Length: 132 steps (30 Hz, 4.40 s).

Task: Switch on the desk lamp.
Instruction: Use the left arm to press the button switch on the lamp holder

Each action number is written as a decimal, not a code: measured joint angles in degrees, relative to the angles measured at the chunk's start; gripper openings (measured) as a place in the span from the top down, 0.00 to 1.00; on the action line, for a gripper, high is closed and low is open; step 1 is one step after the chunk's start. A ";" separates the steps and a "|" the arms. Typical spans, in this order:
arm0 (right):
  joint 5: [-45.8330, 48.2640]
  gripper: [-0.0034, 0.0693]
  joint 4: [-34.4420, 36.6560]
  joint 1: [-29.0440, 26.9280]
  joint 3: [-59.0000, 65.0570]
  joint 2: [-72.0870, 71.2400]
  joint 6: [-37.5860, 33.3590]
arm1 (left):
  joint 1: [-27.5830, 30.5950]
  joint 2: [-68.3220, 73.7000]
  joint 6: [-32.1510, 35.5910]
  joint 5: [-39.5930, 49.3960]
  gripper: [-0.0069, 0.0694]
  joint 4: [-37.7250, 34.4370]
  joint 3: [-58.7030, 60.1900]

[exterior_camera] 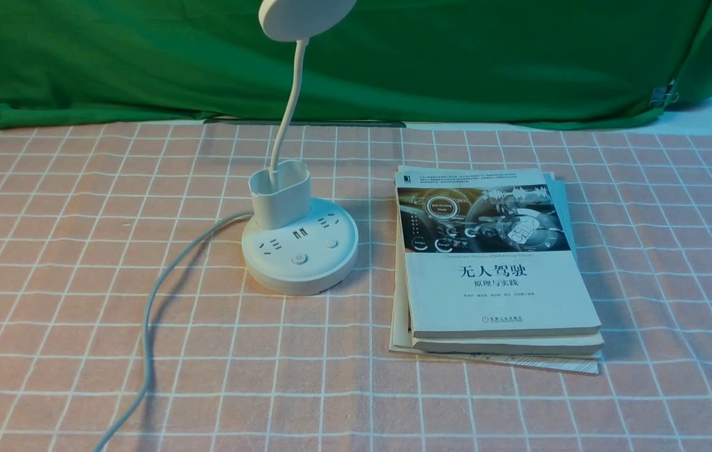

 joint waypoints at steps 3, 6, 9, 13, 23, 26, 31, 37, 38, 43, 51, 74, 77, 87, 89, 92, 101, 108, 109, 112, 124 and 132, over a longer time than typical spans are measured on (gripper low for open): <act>0.00 0.62 0.00 0.00 0.00 0.00 0.00 | 0.00 0.00 0.00 0.00 0.88 0.00 0.00; 0.00 0.62 0.00 0.00 0.00 0.00 0.00 | 0.00 0.00 0.00 0.00 0.88 0.00 0.00; 0.00 0.62 0.00 0.00 0.00 0.00 0.00 | 0.00 0.00 0.00 0.00 0.88 0.00 0.00; 0.00 0.62 0.00 0.00 0.00 0.00 0.00 | 0.00 0.00 0.00 0.00 0.88 0.00 0.00; 0.00 0.62 0.00 0.00 0.00 0.00 0.00 | 0.00 0.00 -0.42 -2.30 0.88 -0.52 0.00; 0.00 0.62 0.00 0.00 0.00 0.00 0.00 | 0.00 0.00 -9.49 -7.22 0.88 -12.33 0.00; 0.00 0.62 0.00 0.00 0.00 0.00 0.00 | 0.00 0.00 -25.52 -11.49 0.88 -31.04 0.00; 0.00 0.62 0.00 0.00 0.00 0.00 0.00 | 0.00 0.00 -29.82 -12.20 0.88 -33.17 0.00; 0.00 0.62 0.00 0.00 0.00 0.00 0.00 | 0.00 0.00 -29.95 -12.20 0.88 -32.35 0.00; 0.00 0.62 0.00 0.00 0.00 0.00 0.00 | 0.00 0.00 -31.96 -14.74 0.88 -29.22 0.00; 0.00 0.62 0.00 0.00 0.00 0.00 0.00 | 0.00 0.00 -40.42 -7.50 0.88 -29.26 0.00; 0.00 0.62 0.00 0.00 0.00 0.00 0.00 | 0.00 17.57 -20.67 26.31 0.88 -4.60 -36.51; 0.00 0.62 0.00 0.00 0.00 0.00 0.00 | 0.00 30.00 -7.78 37.88 0.88 -3.16 -46.91; 0.00 0.62 0.00 0.00 0.00 0.00 0.00 | -0.59 51.00 6.62 38.61 0.88 -15.51 -55.14; 0.00 0.62 0.00 0.00 0.00 0.00 0.00 | -2.86 55.36 11.33 39.70 0.88 -20.07 -55.70; 0.00 0.62 0.00 0.00 0.00 0.00 0.00 | -7.10 60.18 13.51 40.16 0.88 -21.05 -56.57; 0.00 0.62 0.00 0.00 0.00 0.00 0.00 | -29.43 83.78 8.98 38.48 0.88 -5.91 -68.84; 0.00 0.62 0.00 0.00 0.00 0.00 0.00 | -30.34 101.58 8.52 36.13 0.88 -5.84 -82.80; 0.00 0.62 0.00 0.00 0.00 0.00 0.00 | -30.34 104.04 8.46 36.13 0.88 -5.84 -84.47; 0.00 0.62 0.00 0.00 0.00 0.00 0.00 | -30.50 110.35 8.46 36.69 0.88 -5.84 -90.05; 0.00 0.62 0.00 0.00 0.00 0.00 0.02 | -30.56 119.27 8.46 33.26 0.88 -4.47 -94.97; 0.00 0.62 0.00 0.00 0.00 0.00 0.02 | -30.56 121.69 8.19 30.76 0.88 -4.16 -94.98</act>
